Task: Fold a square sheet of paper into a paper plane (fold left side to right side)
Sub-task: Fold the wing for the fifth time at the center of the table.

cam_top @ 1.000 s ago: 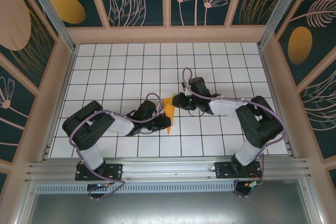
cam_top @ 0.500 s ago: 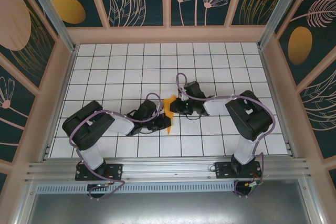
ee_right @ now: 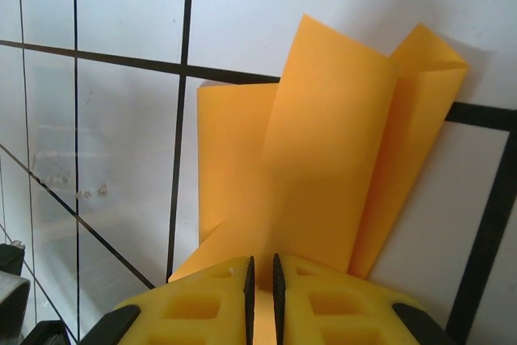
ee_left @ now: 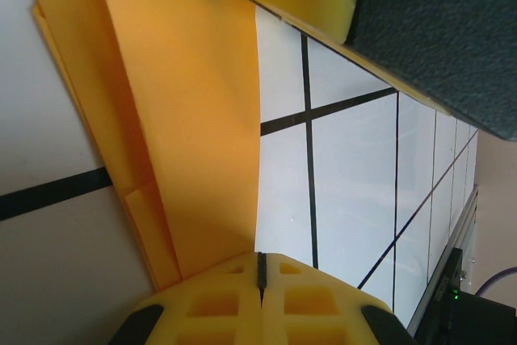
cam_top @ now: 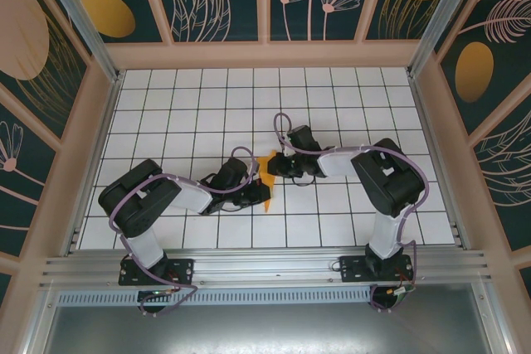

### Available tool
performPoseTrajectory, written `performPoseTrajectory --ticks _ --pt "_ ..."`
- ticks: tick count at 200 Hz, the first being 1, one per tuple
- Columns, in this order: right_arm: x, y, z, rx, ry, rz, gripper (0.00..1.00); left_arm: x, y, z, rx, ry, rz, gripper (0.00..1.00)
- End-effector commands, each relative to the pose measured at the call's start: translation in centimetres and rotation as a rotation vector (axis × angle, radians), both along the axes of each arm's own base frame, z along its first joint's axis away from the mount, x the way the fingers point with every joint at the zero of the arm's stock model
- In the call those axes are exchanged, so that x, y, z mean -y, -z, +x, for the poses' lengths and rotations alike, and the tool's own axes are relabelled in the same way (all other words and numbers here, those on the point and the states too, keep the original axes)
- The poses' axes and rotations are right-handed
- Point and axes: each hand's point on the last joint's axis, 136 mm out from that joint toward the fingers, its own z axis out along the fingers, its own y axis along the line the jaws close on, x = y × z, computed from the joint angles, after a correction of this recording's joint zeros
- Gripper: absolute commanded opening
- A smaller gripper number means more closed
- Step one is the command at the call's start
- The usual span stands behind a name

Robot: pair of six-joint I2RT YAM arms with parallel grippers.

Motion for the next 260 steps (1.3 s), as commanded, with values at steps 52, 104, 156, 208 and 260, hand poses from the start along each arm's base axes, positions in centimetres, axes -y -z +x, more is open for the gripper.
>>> performPoseTrajectory --ticks 52,104,156,208,260 --pt "1.7 0.6 3.8 0.058 0.041 -0.077 0.17 -3.3 5.3 -2.6 -0.106 -0.01 0.205 0.02" --pt "3.4 1.0 7.1 0.07 0.096 -0.101 0.17 -3.4 5.2 -2.7 -0.103 -0.011 0.202 0.03" --pt "3.9 0.7 9.1 0.079 0.107 -0.088 0.17 -3.3 4.9 -2.5 -0.09 -0.015 0.197 0.02" --pt "4.1 -5.9 7.3 0.199 0.11 0.004 0.18 -2.9 4.0 -1.8 -0.053 -0.016 0.187 0.04" --pt "1.3 -4.3 0.6 0.05 0.034 0.117 0.17 -2.9 3.7 -1.7 -0.045 -0.022 0.187 0.04"
